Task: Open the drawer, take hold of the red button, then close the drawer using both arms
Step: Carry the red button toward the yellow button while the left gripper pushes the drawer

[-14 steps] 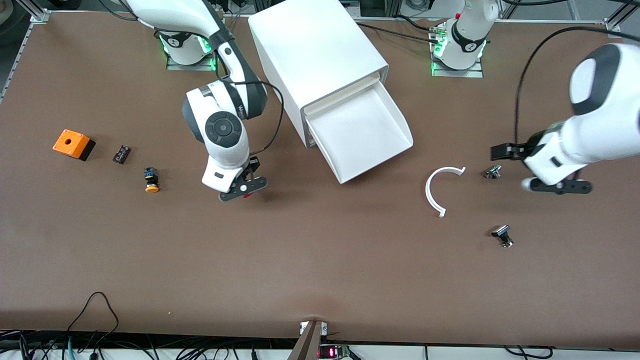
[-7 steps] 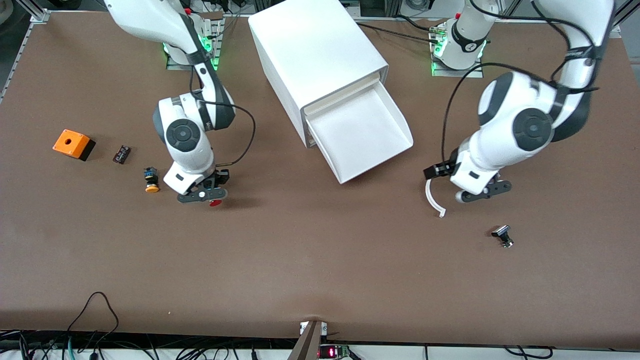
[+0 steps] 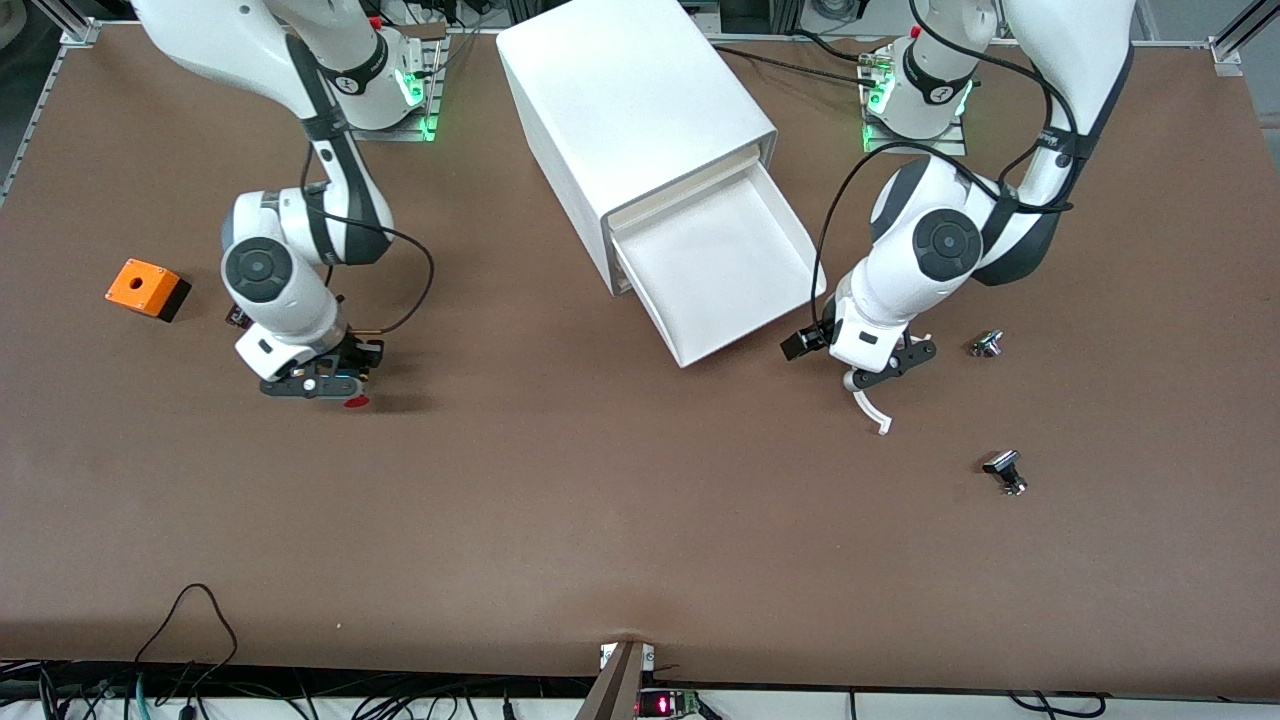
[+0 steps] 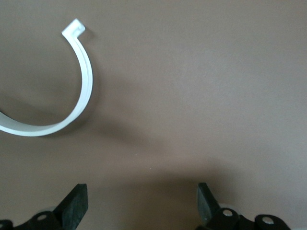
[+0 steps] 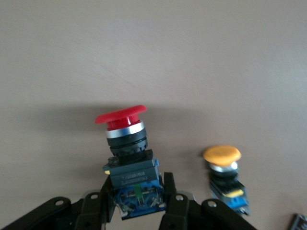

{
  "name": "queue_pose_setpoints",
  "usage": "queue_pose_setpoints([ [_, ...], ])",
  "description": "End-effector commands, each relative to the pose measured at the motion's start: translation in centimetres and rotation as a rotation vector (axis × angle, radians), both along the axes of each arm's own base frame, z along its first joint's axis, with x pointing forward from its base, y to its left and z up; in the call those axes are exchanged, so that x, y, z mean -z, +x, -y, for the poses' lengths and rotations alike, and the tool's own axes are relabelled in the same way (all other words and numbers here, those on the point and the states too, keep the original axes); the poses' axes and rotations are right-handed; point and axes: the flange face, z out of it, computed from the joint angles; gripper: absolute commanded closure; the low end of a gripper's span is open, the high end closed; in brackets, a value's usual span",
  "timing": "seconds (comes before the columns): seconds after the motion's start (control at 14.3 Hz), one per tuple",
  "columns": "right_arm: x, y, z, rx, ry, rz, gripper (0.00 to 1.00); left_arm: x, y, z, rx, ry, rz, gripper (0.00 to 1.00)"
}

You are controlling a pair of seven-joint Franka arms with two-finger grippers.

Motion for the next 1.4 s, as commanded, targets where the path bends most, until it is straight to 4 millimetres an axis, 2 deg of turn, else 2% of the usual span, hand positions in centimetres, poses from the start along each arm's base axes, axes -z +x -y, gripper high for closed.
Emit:
queue_pose_setpoints([
  [0.0, 2.3, -2.4, -0.1, 0.016, 0.025, -0.034, 0.76, 0.8, -1.7, 1.8, -0.033, -0.001, -0.016, 0.0],
  [0.07, 3.6, -2.7, 0.0, 0.015, 0.015, -0.048, 0.76, 1.2, -2.9, 3.0, -0.014, -0.001, -0.033, 0.0],
  [0.21, 6.0, -3.4, 0.4, 0.009, -0.006, -0.083, 0.76, 2.3, -4.6, 3.8, 0.0, 0.002, -0.067, 0.0],
  [0.35, 6.7, -4.3, 0.7, 0.007, -0.01, -0.108, 0.73, 2.9, -6.5, 5.4, -0.008, -0.029, -0.122, 0.0],
  [0.42, 6.6, -4.2, 0.7, 0.021, -0.009, -0.103, 0.45, 3.0, -7.1, 5.9, -0.026, -0.05, -0.148, 0.0],
  [0.49, 6.2, -3.9, 0.6, 0.025, -0.007, -0.094, 0.0, 3.4, -8.1, 6.2, -0.028, -0.058, -0.173, 0.0],
  [0.7, 2.3, -2.0, -0.2, 0.041, 0.03, -0.054, 0.0, 4.0, -11.1, 8.7, 0.014, -0.072, -0.228, 0.0],
  [0.91, -2.0, 0.8, -1.3, 0.089, 0.021, -0.114, 0.0, 4.0, -14.2, 11.4, 0.024, -0.115, -0.29, 0.0],
  [1.12, -4.5, 1.8, -1.9, 0.099, 0.047, -0.116, 0.0, 4.1, -16.0, 12.6, 0.061, -0.125, -0.312, 0.0],
  [1.26, -6.5, 2.4, -2.3, 0.104, 0.046, -0.145, 0.0, 4.1, -18.1, 14.2, 0.115, -0.124, -0.327, 0.0],
  [1.33, -7.5, 2.7, -2.5, 0.109, 0.042, -0.168, 0.0, 4.0, -18.3, 14.4, 0.121, -0.124, -0.328, 0.0],
])
